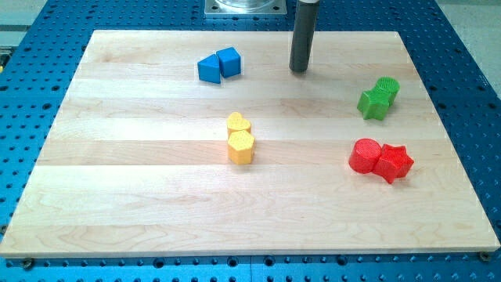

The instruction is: Place the arm top of the green blocks

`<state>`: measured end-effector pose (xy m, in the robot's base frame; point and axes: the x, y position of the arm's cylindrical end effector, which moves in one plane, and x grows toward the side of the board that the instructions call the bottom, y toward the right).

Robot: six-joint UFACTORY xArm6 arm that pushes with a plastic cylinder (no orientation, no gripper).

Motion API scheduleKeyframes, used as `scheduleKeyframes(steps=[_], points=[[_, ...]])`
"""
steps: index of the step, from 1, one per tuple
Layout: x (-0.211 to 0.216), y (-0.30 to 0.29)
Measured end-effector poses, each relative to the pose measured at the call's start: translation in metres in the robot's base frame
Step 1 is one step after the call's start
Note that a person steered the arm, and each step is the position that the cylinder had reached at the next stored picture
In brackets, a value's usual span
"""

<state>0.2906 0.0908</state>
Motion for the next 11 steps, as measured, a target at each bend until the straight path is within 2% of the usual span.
scheduleKeyframes(steps=[2, 3, 4, 11], points=[[-0.023, 0.021], [-0.035, 0.097], [-0.035, 0.116], [-0.035, 0.125]])
